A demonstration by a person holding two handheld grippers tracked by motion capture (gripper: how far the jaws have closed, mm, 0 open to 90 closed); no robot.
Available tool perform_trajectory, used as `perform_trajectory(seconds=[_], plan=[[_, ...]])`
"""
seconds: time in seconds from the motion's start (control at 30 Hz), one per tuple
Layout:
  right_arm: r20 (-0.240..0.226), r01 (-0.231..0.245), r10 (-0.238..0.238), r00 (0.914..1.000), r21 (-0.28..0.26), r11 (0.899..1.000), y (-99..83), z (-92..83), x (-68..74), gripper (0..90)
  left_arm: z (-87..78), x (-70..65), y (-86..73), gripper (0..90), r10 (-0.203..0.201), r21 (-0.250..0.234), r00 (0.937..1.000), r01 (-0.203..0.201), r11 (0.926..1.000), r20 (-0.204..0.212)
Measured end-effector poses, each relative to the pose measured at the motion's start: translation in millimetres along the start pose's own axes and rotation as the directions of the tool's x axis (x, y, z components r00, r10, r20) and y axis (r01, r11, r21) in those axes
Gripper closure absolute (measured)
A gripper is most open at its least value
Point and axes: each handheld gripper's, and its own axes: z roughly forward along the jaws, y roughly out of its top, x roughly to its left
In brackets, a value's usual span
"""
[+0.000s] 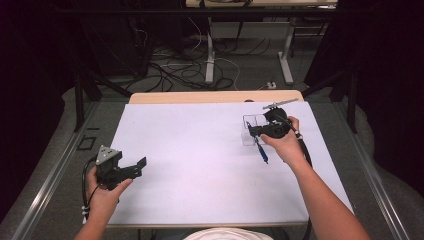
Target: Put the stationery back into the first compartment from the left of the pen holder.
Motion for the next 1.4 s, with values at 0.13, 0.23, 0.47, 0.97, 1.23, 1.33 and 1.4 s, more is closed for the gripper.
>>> perform_trajectory(seconds=[0.13,0.23,0.47,0.97,1.23,1.33,1.4], plan=[[-0.010,-0.007,0.006,0.9999,-0.050,0.999,1.2,-4.7,0.4,80.2,0.0,0.0,0.0,6.2,0.000,0.000,1.0000,0.000,1.0000,0.000],[-0.014,-0.008,0.006,0.9999,-0.085,0.996,2.4,-8.2,0.6,80.3,0.1,0.1,-0.1,6.2,0.000,-0.001,1.0000,0.000,1.0000,0.000],[-0.069,-0.067,0.056,0.9961,-0.173,0.983,6.6,-16.2,-2.6,80.2,0.5,0.2,-0.4,6.2,0.002,-0.005,1.0000,-0.002,1.0000,-0.003],[-0.067,-0.091,0.074,0.9950,-0.305,0.948,26.8,-29.6,-0.4,80.2,0.6,0.2,-0.5,6.2,0.003,-0.007,1.0000,-0.003,1.0000,-0.002],[-0.032,-0.068,0.060,0.9977,-0.364,0.929,38.1,-34.5,0.8,80.2,0.8,0.0,-0.5,6.2,0.002,-0.007,1.0000,-0.002,1.0000,-0.002],[-0.028,-0.069,0.063,0.9976,-0.370,0.926,42.0,-36.2,1.8,80.2,0.8,0.1,-0.5,6.2,0.002,-0.007,1.0000,-0.002,1.0000,-0.001],[-0.022,-0.065,0.061,0.9979,-0.375,0.925,44.4,-36.9,2.0,80.2,0.7,0.3,-0.5,6.2,0.003,-0.007,1.0000,-0.003,1.0000,-0.001]])
